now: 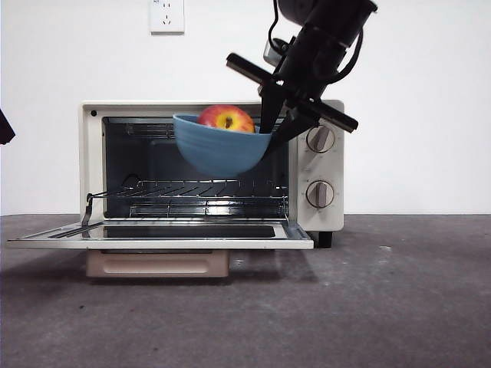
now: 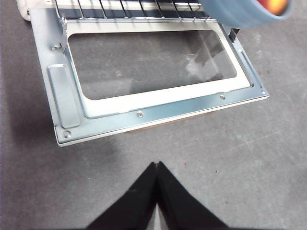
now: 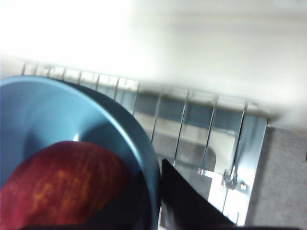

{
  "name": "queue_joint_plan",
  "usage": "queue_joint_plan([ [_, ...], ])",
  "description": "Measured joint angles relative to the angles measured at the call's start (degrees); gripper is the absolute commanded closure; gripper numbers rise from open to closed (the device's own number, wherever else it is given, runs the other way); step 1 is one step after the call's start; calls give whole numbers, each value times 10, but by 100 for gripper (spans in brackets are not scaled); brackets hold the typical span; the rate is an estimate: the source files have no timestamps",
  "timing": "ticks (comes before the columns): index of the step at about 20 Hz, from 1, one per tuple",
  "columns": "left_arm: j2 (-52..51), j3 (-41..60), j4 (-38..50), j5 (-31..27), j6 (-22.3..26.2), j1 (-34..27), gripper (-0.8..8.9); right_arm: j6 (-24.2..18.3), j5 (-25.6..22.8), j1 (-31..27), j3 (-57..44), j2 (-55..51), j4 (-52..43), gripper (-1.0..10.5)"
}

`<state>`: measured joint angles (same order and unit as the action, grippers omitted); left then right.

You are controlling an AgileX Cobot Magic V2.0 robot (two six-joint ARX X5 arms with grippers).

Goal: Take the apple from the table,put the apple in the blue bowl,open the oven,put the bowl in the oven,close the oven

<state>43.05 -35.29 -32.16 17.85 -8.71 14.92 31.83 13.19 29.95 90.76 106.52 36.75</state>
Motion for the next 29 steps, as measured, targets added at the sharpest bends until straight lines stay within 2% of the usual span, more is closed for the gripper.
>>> queue_joint_plan([
  [5,0,0,0,0,0,0,806,60,-76,7,1,9,-26,944],
  [9,0,0,0,0,0,0,806,116,-87,15,1,11,-53,944],
  [16,0,0,1,2,0,0,806,179,-109,19,3,40,-76,944],
  [19,0,0,1,3,0,2,806,190,-133,21,3,41,-75,944],
  [22,0,0,1,3,0,2,806,193,-134,24,3,41,-75,943],
  [27,0,0,1,3,0,2,806,195,-134,35,3,41,-89,764],
  [29,0,0,1,3,0,2,806,195,-134,38,3,41,-92,759],
])
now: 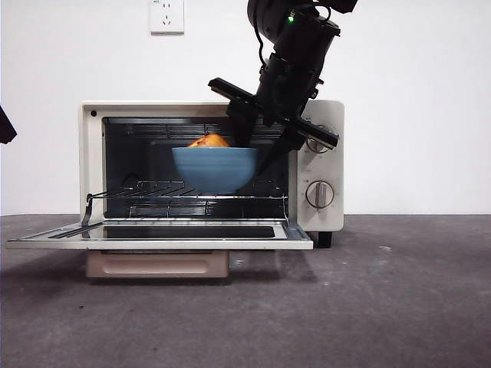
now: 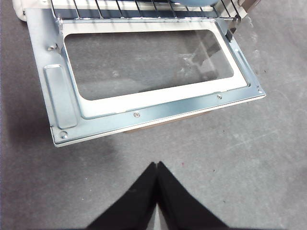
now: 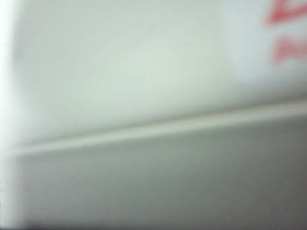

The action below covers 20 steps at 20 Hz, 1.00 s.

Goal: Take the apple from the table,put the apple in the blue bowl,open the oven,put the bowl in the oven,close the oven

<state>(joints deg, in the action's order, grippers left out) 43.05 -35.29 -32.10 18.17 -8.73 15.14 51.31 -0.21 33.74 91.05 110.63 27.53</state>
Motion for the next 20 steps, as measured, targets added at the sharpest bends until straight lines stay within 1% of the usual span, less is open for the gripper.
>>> queue_joint_plan([
  [7,0,0,0,0,0,0,806,-1,0,4,0,0,0,759],
  [11,0,0,0,0,0,0,806,-9,-1,7,0,-2,1,759],
  [13,0,0,0,0,0,0,806,-14,-10,7,0,-11,3,759],
  [20,0,0,0,0,0,0,806,-30,-11,7,2,-26,18,758],
])
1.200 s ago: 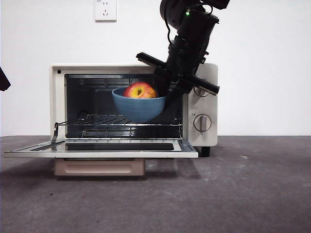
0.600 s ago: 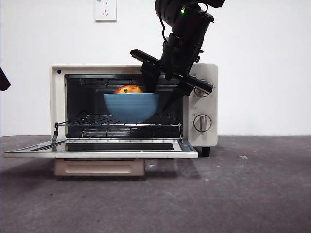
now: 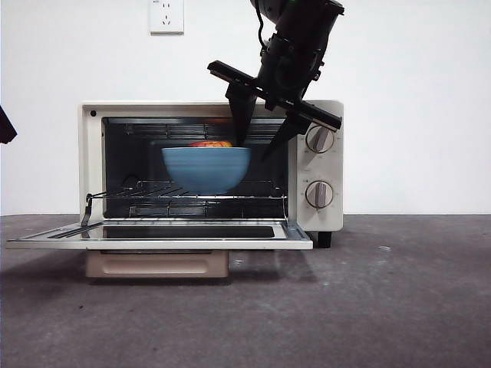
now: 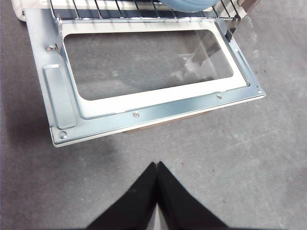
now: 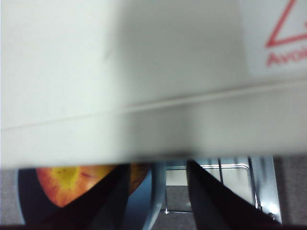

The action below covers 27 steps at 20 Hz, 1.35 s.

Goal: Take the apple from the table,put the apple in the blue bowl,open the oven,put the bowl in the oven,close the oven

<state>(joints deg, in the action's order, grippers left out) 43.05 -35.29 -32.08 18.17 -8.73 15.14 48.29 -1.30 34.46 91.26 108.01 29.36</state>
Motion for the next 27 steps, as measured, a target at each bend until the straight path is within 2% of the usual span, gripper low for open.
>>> queue_joint_plan([
  [4,0,0,0,0,0,0,807,-16,0,3,0,-10,14,758],
  [8,0,0,20,0,-2,0,807,-51,0,8,0,-51,26,758],
  [12,2,0,43,0,-11,-4,807,-120,-1,17,0,-113,50,758],
  [15,21,0,62,1,-13,-38,808,-211,-5,34,0,-169,108,758],
  [17,48,0,82,2,-13,-75,808,-265,-20,47,0,-207,155,758],
  [19,85,0,101,34,-13,-115,808,-299,-30,58,0,-239,201,758],
  [22,162,0,155,88,-21,-168,808,-328,-33,76,0,-274,258,758],
  [27,306,0,243,90,-28,-197,807,-355,-53,110,0,-314,319,758],
])
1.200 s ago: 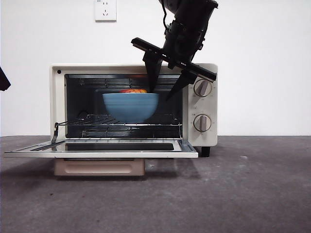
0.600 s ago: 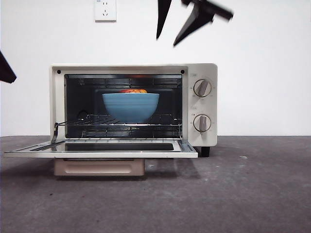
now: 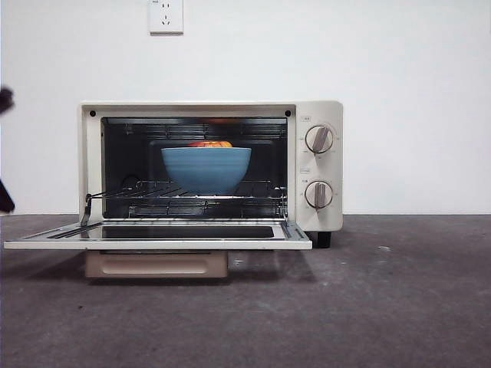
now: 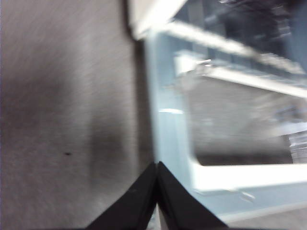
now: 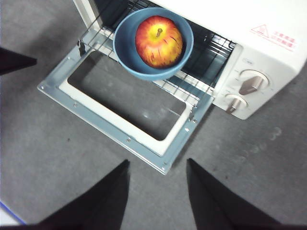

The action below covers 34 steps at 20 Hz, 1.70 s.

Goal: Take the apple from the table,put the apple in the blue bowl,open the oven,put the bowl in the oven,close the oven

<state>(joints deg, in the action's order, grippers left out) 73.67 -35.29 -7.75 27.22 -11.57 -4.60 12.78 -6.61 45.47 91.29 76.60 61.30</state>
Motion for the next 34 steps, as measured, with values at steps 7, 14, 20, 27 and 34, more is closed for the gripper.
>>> queue_joint_plan([
  [7,127,0,87,23,-6,0,807,-9,-10,18,-42,-59,13,758],
  [14,161,0,119,68,-14,11,807,-9,-11,18,-191,-151,-46,758],
  [20,164,0,194,153,-69,7,807,9,-28,18,-263,-223,-55,758],
  [27,164,-59,321,221,-193,19,807,25,-37,18,-289,-312,-55,745],
  [34,163,-75,328,221,-210,19,807,47,-39,18,-392,-389,-90,745],
])
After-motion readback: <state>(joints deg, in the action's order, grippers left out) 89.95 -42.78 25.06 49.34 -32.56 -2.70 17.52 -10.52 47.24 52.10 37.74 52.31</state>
